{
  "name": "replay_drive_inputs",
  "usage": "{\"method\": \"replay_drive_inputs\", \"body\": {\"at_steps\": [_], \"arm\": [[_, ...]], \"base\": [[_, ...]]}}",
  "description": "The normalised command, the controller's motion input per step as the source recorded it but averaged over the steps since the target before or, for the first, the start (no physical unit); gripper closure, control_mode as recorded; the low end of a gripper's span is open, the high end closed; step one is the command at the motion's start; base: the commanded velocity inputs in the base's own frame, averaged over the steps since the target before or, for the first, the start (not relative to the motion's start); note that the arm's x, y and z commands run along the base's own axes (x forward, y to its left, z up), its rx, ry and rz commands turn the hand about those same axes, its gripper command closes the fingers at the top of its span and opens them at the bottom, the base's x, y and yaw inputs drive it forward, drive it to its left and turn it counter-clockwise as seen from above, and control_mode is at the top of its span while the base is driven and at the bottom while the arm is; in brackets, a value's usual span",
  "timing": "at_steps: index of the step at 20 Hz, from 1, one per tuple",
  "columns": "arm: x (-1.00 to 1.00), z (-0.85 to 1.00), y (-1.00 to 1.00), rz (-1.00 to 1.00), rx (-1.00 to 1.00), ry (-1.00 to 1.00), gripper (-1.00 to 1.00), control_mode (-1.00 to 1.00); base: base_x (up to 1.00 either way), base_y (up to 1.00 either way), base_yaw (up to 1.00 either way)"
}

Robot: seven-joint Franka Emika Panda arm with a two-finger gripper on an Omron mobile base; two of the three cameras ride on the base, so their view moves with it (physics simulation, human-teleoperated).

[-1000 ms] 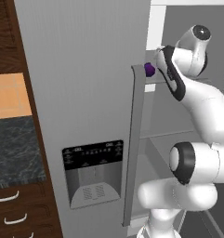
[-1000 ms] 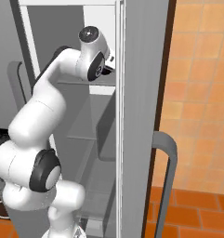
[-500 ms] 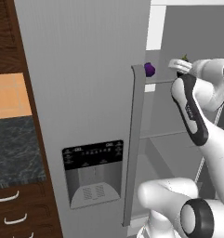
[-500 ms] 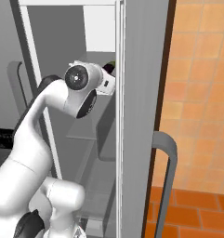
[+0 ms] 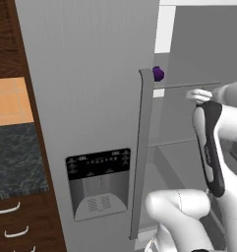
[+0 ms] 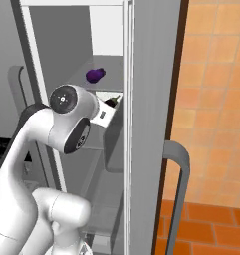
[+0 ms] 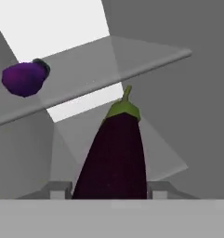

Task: Place one eggplant and one chicken drumstick in each tupperware on the nearby counter, to pack two identical lunches.

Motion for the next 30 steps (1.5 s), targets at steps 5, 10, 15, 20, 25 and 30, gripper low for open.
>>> {"method": "replay_drive_inputs", "body": {"at_steps": [5, 10, 15, 20, 25, 30], "arm": [[-0.48, -1.0, 0.1, 0.02, -0.25, 0.63, 1.0, -1.0], [0.0, 0.0, 0.0, 0.0, 0.0, 0.0, 1.0, 1.0], [0.0, 0.0, 0.0, 0.0, 0.0, 0.0, 1.0, 1.0], [0.0, 0.0, 0.0, 0.0, 0.0, 0.0, 1.0, 1.0], [0.0, 0.0, 0.0, 0.0, 0.0, 0.0, 1.0, 1.0], [0.0, 0.0, 0.0, 0.0, 0.0, 0.0, 1.0, 1.0]], "base": [[0.0, 0.0, 0.0], [-0.98, 0.83, 0.3], [-0.78, 1.0, 0.59], [-0.25, 1.0, 0.4], [0.35, 1.0, 0.09], [0.9, 1.0, -0.04]]}}
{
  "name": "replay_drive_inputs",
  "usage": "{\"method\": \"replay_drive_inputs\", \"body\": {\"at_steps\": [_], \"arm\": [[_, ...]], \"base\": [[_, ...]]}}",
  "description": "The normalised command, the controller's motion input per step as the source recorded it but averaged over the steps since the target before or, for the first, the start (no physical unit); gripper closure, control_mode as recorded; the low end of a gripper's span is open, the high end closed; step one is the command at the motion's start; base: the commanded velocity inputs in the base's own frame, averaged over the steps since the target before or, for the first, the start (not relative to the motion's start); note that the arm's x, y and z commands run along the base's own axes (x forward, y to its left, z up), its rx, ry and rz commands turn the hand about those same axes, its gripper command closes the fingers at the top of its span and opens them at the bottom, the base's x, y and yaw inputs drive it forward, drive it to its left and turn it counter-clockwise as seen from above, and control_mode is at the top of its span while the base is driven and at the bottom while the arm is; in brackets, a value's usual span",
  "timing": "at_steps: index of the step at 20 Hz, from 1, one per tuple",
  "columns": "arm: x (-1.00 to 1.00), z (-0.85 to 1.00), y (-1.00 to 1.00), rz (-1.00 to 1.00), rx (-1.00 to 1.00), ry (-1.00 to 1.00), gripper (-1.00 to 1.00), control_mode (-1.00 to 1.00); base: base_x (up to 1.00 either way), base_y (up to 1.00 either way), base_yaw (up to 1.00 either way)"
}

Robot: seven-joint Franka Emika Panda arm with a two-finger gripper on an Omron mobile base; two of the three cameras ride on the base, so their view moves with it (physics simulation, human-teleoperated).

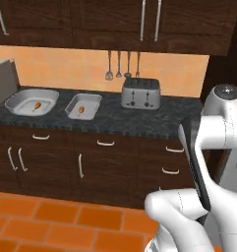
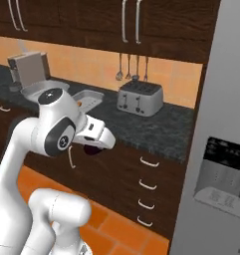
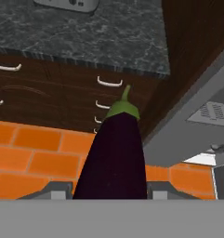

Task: Place one eggplant and one chicken drumstick in each tupperware on the nearby counter, to pack two identical lunches.

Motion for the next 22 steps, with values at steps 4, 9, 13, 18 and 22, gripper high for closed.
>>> {"method": "replay_drive_inputs", "body": {"at_steps": [4, 9, 13, 18, 22], "arm": [[0.0, 0.0, 0.0, 0.0, 0.0, 0.0, 1.0, 1.0], [0.0, 0.0, 0.0, 0.0, 0.0, 0.0, 1.0, 1.0], [0.0, 0.0, 0.0, 0.0, 0.0, 0.0, 1.0, 1.0], [0.0, 0.0, 0.0, 0.0, 0.0, 0.0, 1.0, 1.0], [0.0, 0.0, 0.0, 0.0, 0.0, 0.0, 1.0, 1.0]], "base": [[0.98, 1.0, -0.16], [0.96, 1.0, -0.19], [1.0, 1.0, -0.17], [1.0, 0.97, -0.13], [1.0, 0.41, -0.13]]}}
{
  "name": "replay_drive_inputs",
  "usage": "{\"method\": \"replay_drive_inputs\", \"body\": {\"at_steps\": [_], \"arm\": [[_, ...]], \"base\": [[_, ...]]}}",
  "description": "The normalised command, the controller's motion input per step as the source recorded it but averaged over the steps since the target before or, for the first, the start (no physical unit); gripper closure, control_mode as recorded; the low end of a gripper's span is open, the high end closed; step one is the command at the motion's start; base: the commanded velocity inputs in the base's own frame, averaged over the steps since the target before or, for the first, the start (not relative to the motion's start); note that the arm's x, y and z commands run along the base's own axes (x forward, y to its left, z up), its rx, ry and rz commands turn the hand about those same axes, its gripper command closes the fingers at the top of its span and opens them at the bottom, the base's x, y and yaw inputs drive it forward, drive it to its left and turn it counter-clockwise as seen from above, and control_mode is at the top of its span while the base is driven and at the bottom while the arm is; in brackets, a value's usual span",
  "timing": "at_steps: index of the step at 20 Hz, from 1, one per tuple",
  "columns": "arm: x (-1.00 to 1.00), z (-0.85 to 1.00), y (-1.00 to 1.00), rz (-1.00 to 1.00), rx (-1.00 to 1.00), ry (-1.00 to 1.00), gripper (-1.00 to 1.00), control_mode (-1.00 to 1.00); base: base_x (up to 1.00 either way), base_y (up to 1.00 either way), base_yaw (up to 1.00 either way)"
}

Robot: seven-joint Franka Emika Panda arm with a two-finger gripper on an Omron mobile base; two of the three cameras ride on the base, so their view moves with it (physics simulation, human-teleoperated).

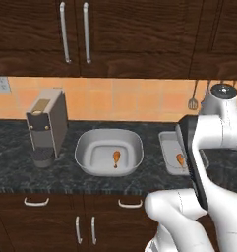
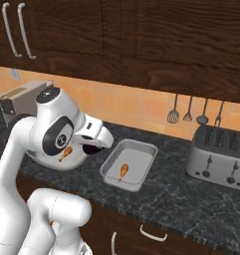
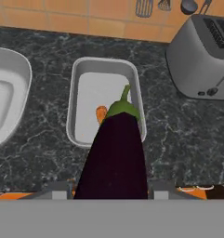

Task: Place one eggplant and one chicken drumstick in each tupperware on the nearby counter, to pack two identical lunches.

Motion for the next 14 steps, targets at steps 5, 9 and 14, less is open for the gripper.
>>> {"method": "replay_drive_inputs", "body": {"at_steps": [5, 9, 14], "arm": [[1.0, -0.67, -0.78, 0.09, 0.03, 0.0, 1.0, -1.0], [0.99, -0.84, -0.94, 0.25, 0.05, 0.0, 1.0, -1.0], [0.82, -0.55, -0.14, 0.14, 0.0, 0.01, 1.0, -1.0]], "base": [[0.0, 0.0, 0.0], [0.0, 0.0, 0.0], [0.0, 0.0, 0.0]]}}
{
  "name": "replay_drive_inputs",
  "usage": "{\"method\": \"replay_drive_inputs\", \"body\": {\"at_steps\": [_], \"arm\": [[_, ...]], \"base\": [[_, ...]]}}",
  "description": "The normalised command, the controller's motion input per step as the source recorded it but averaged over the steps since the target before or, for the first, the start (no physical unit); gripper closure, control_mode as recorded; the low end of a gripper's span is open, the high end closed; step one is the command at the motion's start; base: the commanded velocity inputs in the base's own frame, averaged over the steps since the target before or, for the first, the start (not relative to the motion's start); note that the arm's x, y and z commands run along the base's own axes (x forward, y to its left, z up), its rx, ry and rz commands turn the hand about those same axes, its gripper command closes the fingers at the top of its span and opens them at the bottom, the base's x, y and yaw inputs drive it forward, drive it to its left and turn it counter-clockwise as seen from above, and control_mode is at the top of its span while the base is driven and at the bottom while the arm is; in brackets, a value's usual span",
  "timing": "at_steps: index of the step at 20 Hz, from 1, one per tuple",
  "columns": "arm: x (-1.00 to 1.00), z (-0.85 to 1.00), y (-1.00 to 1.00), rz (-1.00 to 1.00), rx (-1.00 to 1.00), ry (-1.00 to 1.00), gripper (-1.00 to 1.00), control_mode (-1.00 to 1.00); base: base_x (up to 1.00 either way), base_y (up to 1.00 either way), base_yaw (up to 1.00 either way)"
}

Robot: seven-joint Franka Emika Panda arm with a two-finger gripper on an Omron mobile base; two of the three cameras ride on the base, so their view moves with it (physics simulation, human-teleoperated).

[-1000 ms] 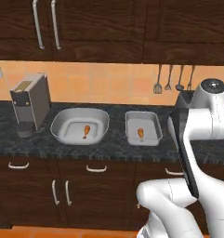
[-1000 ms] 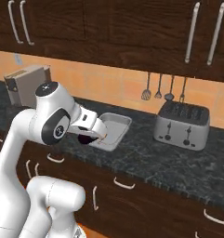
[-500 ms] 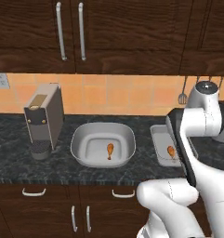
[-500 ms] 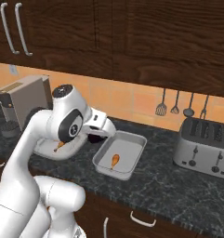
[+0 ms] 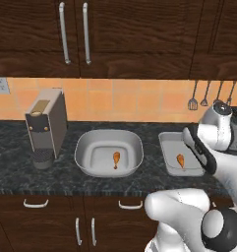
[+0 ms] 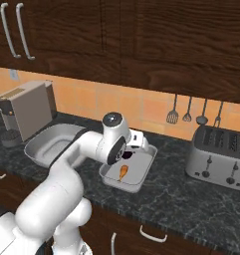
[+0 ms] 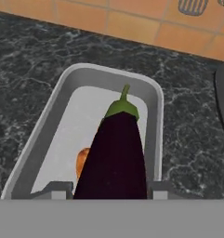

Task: Place one eggplant and one chicken drumstick in each tupperware on the nearby counter, to pack two identical lunches.

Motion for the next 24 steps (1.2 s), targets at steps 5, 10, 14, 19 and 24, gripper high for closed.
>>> {"method": "replay_drive_inputs", "body": {"at_steps": [5, 10, 14, 19, 24], "arm": [[0.61, -0.74, 0.04, 0.02, 0.0, 0.05, 1.0, -1.0], [0.51, -0.62, -0.12, 0.07, -0.01, 0.06, -1.0, -1.0], [0.15, 0.0, -0.01, 0.01, 0.0, 0.06, -1.0, -1.0], [-0.04, 0.28, 0.0, -0.08, 0.02, 0.04, -1.0, -1.0], [-0.87, 0.67, 0.0, -0.15, 0.05, 0.0, -1.0, -1.0]], "base": [[0.0, 0.0, 0.0], [0.0, 0.0, 0.0], [0.0, 0.0, 0.0], [0.0, 0.0, 0.0], [0.0, 0.0, 0.0]]}}
